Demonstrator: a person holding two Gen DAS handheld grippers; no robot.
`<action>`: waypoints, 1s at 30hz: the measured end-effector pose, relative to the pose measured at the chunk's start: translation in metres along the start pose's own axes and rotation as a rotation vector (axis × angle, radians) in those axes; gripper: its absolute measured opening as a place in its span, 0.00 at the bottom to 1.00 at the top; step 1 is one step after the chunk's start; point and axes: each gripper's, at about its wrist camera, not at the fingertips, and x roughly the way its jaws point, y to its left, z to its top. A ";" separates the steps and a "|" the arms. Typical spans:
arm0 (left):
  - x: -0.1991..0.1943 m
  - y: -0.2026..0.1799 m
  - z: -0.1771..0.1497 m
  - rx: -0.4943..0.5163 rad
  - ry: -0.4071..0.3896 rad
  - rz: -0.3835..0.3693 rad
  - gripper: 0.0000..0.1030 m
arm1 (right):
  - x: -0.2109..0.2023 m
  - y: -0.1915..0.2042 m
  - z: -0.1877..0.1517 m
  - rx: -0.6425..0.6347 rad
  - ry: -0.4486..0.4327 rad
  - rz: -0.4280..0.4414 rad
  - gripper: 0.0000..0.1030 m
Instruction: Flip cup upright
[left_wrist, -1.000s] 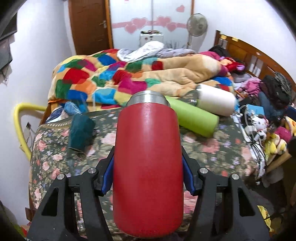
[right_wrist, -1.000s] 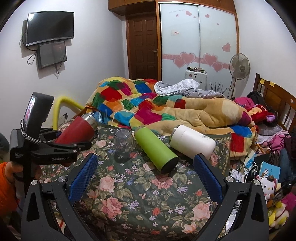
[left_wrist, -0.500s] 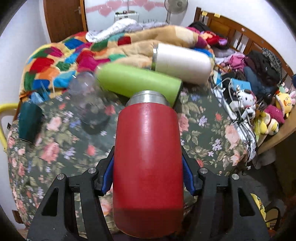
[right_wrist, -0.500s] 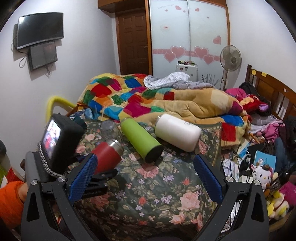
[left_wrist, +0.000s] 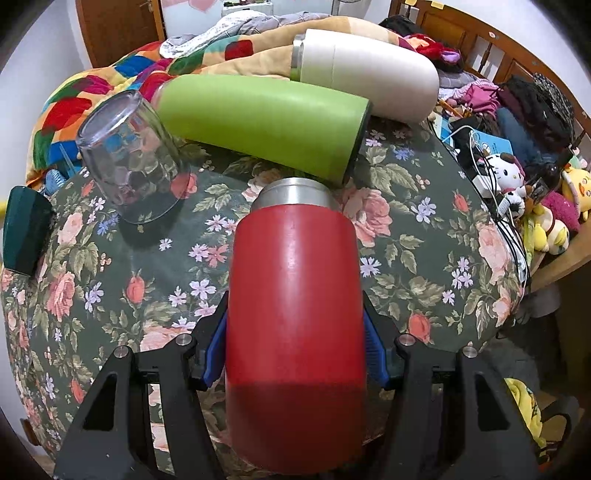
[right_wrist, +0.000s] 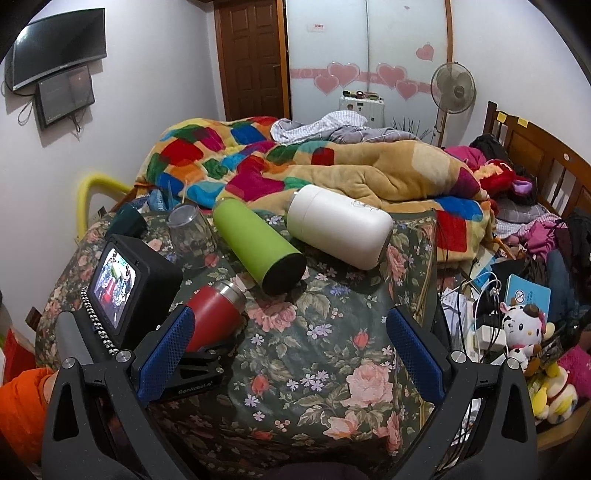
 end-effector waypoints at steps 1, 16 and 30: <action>0.000 -0.001 0.000 0.002 0.001 -0.003 0.59 | 0.000 0.000 0.000 -0.002 0.002 -0.001 1.00; -0.099 0.037 -0.035 -0.110 -0.181 0.029 0.80 | 0.013 0.022 0.009 -0.012 0.029 0.037 1.00; -0.129 0.080 -0.090 -0.204 -0.280 0.255 0.84 | 0.099 0.049 -0.001 0.077 0.316 0.184 0.89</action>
